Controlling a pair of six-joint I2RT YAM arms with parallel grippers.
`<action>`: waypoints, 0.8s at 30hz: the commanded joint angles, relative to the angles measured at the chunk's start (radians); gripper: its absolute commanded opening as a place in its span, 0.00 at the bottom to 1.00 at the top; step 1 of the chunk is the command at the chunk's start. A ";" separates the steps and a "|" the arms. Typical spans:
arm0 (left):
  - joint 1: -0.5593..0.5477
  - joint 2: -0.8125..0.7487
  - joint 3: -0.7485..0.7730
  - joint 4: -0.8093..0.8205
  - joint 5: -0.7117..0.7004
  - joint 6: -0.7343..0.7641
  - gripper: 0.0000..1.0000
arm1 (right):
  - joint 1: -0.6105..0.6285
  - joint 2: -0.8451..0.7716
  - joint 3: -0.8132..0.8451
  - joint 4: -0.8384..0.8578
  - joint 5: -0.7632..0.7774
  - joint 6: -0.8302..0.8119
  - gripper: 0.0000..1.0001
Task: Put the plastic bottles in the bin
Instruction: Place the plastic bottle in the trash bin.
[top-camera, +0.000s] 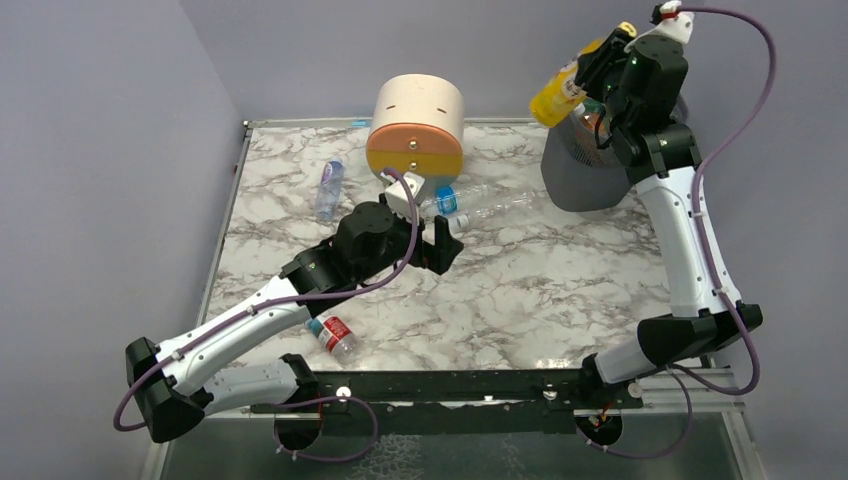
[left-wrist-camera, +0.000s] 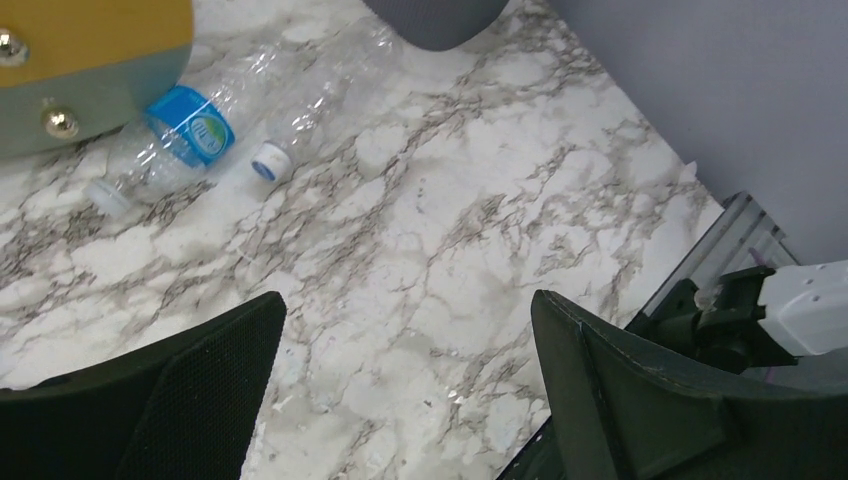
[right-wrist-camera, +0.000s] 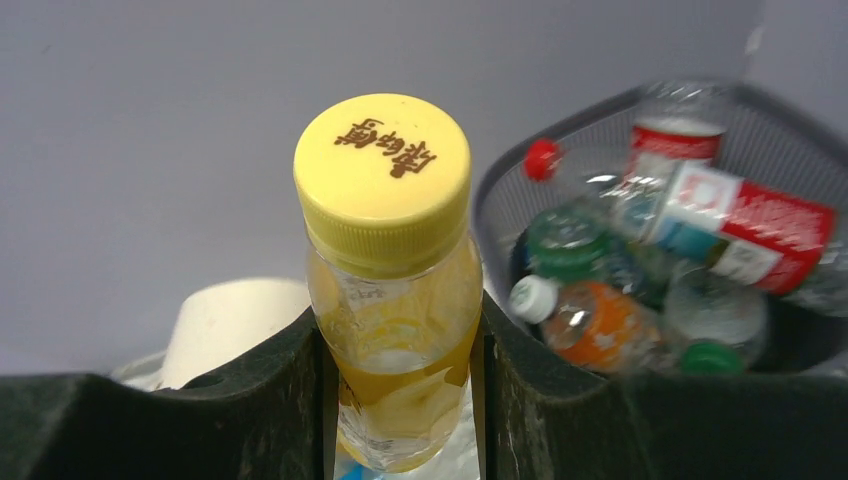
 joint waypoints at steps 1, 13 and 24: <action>0.031 -0.017 -0.040 -0.015 0.037 -0.025 0.99 | -0.023 0.016 0.075 0.034 0.318 -0.143 0.25; 0.080 0.032 -0.073 0.033 0.114 -0.034 0.99 | -0.054 0.122 0.096 0.222 0.476 -0.295 0.22; 0.085 0.011 -0.106 0.039 0.107 -0.071 0.99 | -0.080 0.335 0.210 0.306 0.389 -0.261 0.21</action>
